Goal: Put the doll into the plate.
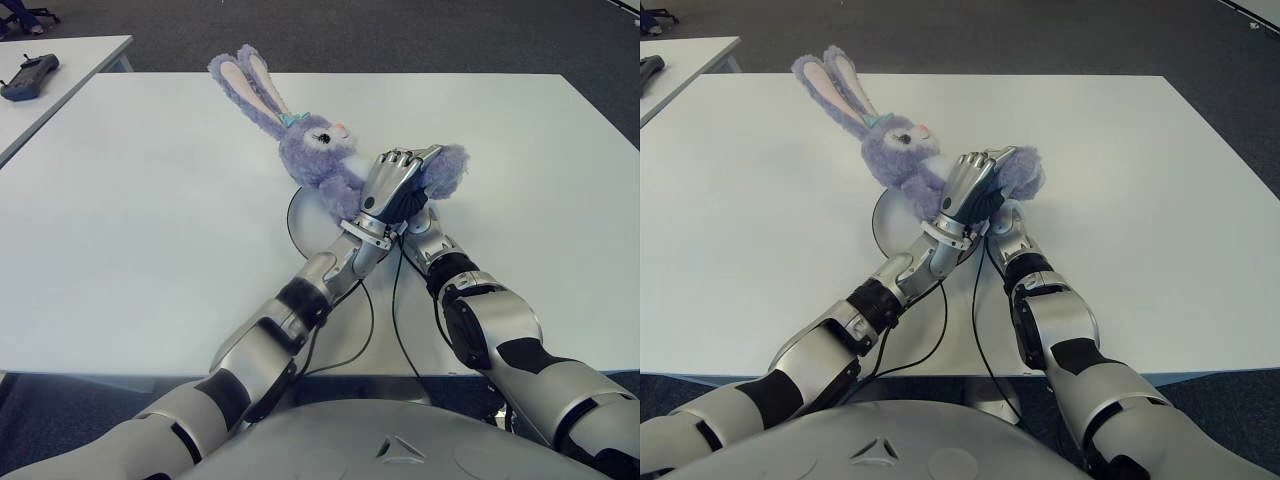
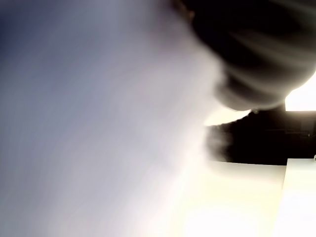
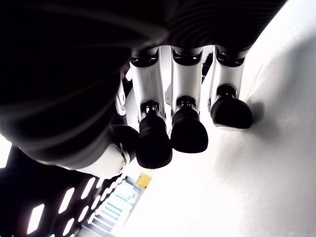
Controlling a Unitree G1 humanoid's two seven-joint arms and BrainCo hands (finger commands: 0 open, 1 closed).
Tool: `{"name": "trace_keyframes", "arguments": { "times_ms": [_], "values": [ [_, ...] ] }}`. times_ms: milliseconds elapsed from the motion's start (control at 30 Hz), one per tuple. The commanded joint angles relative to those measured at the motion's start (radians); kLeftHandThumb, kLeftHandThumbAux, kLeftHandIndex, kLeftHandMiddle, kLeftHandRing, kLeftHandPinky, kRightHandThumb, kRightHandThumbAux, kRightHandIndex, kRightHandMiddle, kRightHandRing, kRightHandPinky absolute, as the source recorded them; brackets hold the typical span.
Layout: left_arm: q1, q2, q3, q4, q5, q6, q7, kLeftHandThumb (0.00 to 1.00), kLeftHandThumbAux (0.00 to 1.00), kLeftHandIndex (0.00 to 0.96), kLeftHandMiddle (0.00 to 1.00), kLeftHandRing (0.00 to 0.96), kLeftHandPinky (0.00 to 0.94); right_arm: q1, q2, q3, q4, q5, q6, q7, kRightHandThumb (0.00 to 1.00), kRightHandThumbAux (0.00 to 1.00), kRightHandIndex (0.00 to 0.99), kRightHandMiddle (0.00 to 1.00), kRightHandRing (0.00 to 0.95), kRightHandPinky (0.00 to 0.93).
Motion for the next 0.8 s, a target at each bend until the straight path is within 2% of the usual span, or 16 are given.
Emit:
{"name": "trace_keyframes", "arguments": {
  "times_ms": [33, 800],
  "values": [
    [0.314, -0.004, -0.122, 0.609, 0.06, 0.108, -0.027, 0.746, 0.692, 0.444, 0.813, 0.829, 0.833, 0.366, 0.124, 0.008, 0.224, -0.046, 0.132, 0.094, 0.701, 0.735, 0.406, 0.735, 0.774, 0.794],
    [0.314, -0.004, -0.122, 0.609, 0.06, 0.108, -0.027, 0.746, 0.692, 0.444, 0.813, 0.829, 0.833, 0.366, 0.124, 0.008, 0.224, -0.046, 0.132, 0.094, 0.701, 0.735, 0.406, 0.735, 0.774, 0.794]
  ]
}}
